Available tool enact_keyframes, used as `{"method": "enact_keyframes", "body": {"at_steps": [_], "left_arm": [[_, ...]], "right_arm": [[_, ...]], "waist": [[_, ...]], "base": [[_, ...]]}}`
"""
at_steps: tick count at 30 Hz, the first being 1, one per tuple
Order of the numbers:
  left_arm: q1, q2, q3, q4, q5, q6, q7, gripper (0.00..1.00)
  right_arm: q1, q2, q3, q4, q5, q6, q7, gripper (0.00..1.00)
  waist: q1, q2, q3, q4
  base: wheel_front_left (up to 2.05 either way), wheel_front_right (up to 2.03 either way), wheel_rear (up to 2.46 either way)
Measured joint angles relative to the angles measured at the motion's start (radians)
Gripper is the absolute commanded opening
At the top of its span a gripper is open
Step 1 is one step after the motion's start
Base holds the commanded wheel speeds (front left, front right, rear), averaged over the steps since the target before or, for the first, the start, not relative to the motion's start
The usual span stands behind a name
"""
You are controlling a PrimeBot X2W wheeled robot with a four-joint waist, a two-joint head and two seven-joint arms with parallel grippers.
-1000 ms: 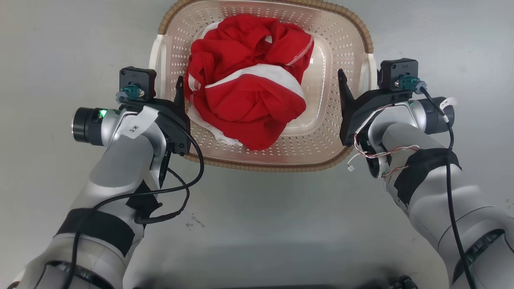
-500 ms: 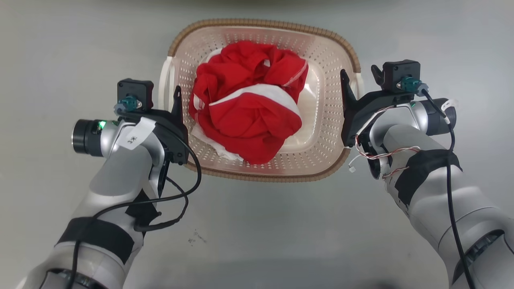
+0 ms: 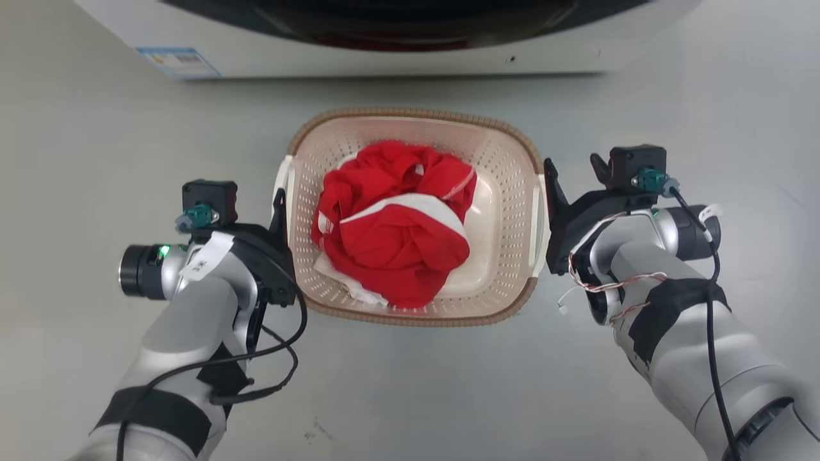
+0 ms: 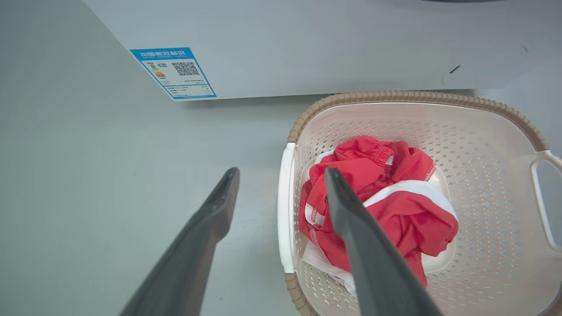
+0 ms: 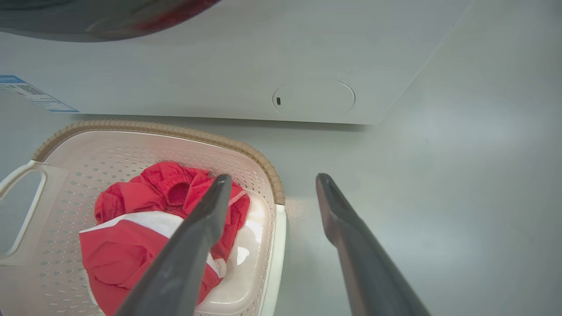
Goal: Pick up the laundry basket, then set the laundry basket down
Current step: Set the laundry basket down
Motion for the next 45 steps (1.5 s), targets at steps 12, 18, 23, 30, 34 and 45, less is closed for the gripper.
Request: {"method": "enact_keyframes", "body": {"at_steps": [12, 18, 23, 30, 34, 45], "left_arm": [[0.149, 0.019, 0.047, -0.065, -0.017, -0.008, 0.0, 1.0], [0.252, 0.029, 0.072, -0.131, -0.017, -0.007, 0.0, 1.0], [0.343, 0.038, 0.1, -0.202, -0.013, 0.008, 0.0, 1.0], [0.474, 0.054, 0.134, -0.319, 0.012, 0.031, 0.0, 1.0], [0.535, 0.063, 0.149, -0.378, 0.025, 0.041, 0.0, 1.0], [0.745, 0.099, 0.214, -0.608, 0.096, 0.079, 0.0, 1.0]], "right_arm": [[0.112, 0.001, -0.053, -0.05, 0.007, 0.01, 0.0, 1.0], [0.189, 0.0, -0.09, -0.09, 0.004, 0.013, 0.0, 1.0], [0.263, -0.005, -0.125, -0.138, -0.01, 0.012, 0.0, 1.0], [0.382, -0.015, -0.175, -0.233, -0.054, 0.008, 0.0, 1.0], [0.435, -0.026, -0.196, -0.285, -0.074, 0.006, 0.0, 1.0], [0.656, -0.076, -0.288, -0.493, -0.184, -0.011, 0.0, 1.0]], "waist": [[-0.0001, 0.0, -0.174, -0.006], [-0.0001, -0.0001, -0.262, -0.009], [-0.0002, 0.0, -0.337, -0.011], [-0.0002, -0.0001, -0.44, -0.011], [-0.0001, -0.0001, -0.481, -0.011], [-0.0001, 0.0, -0.602, -0.009]], "base": [[0.0, 0.0, 0.0], [0.0, 0.0, 0.0], [0.0, 0.0, 0.0], [0.0, 0.0, 0.0], [0.0, 0.0, 0.0], [0.0, 0.0, 0.0]]}}
